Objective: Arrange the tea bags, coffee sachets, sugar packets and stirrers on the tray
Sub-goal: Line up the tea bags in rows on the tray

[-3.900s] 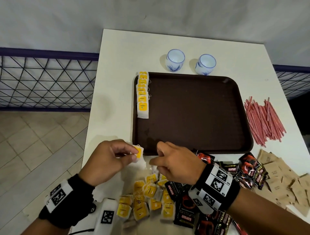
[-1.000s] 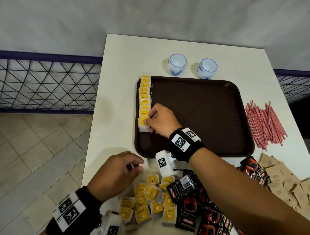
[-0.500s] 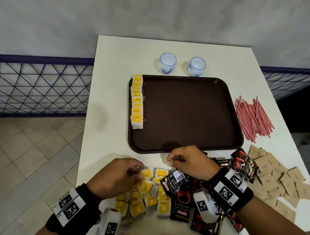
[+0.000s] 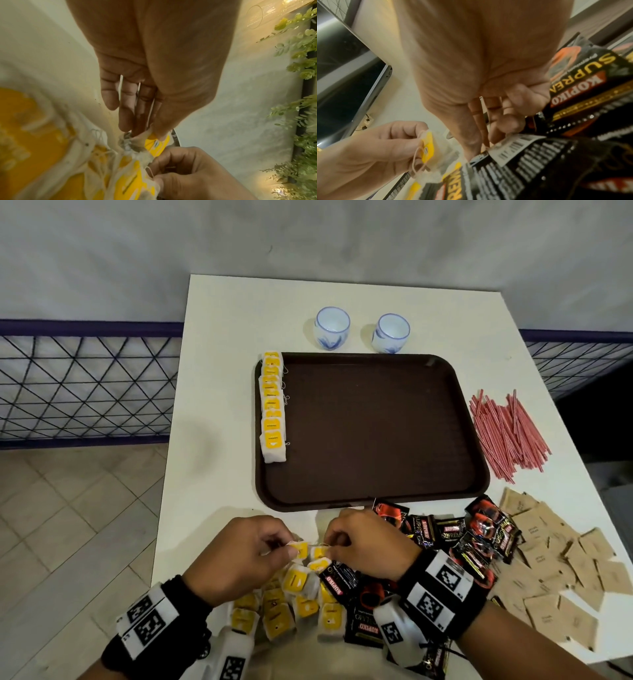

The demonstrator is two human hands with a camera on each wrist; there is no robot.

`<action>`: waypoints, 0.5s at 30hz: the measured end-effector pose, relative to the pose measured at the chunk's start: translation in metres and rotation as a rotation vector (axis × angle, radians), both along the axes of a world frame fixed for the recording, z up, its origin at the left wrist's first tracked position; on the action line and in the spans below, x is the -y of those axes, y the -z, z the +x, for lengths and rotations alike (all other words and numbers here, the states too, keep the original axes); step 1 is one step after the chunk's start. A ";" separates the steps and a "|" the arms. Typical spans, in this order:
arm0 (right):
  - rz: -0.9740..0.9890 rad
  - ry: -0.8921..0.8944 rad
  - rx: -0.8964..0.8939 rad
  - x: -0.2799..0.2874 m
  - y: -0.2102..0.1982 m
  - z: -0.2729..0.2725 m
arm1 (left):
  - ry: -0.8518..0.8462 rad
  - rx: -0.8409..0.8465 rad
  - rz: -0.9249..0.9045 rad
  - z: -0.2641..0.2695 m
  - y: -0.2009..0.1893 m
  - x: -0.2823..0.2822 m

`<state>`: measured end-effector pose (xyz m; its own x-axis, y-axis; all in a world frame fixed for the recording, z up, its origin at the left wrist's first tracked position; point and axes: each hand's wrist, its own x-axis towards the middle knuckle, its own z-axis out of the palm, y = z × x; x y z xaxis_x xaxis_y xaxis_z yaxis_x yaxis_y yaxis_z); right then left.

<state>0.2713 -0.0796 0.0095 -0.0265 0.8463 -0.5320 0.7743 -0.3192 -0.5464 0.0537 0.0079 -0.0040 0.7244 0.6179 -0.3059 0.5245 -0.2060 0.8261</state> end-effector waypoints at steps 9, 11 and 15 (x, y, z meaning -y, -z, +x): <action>0.021 0.050 -0.084 -0.003 -0.001 0.001 | -0.098 0.121 -0.050 -0.004 -0.013 -0.007; 0.028 0.052 -0.099 -0.003 -0.002 0.002 | -0.097 0.137 -0.046 -0.004 -0.014 -0.008; 0.077 0.045 -0.088 -0.002 -0.007 0.005 | -0.105 0.145 -0.035 -0.007 -0.014 -0.010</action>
<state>0.2759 -0.0774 0.0168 -0.0310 0.8860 -0.4627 0.7083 -0.3072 -0.6355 0.0471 0.0184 0.0096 0.6943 0.6834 -0.2256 0.4166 -0.1262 0.9003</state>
